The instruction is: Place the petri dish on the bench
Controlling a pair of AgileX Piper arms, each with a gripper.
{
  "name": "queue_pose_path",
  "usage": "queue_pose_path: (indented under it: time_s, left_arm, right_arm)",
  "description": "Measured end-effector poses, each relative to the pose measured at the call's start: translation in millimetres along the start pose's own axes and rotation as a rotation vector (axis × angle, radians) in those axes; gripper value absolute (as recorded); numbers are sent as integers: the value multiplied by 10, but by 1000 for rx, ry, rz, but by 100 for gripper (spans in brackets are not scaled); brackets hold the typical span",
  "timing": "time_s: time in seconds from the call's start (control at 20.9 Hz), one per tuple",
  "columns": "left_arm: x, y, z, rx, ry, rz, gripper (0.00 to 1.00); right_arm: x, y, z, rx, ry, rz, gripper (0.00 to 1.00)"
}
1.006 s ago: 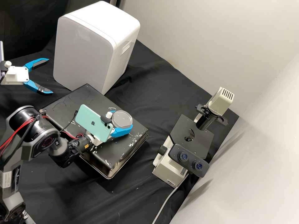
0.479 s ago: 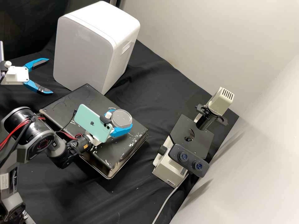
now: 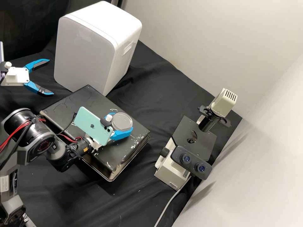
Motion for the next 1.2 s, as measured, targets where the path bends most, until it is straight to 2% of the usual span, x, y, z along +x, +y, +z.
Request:
queue_pose_path:
  time_s: [0.19, 0.24, 0.96, 1.2]
  left_arm:
    - [0, 0, 0, 0, 0, 0, 100]
    - [0, 0, 0, 0, 0, 0, 100]
    - [0, 0, 0, 0, 0, 0, 100]
    - [0, 0, -2, -1, 3, 0, 100]
  right_arm:
    - [-33, -26, 15, 1, -5, -15, 0]
    - [-33, -26, 15, 4, -5, -15, 100]
    - [-33, -28, 13, 2, 1, -20, 100]
    - [-68, -33, 11, 16, 0, -24, 100]
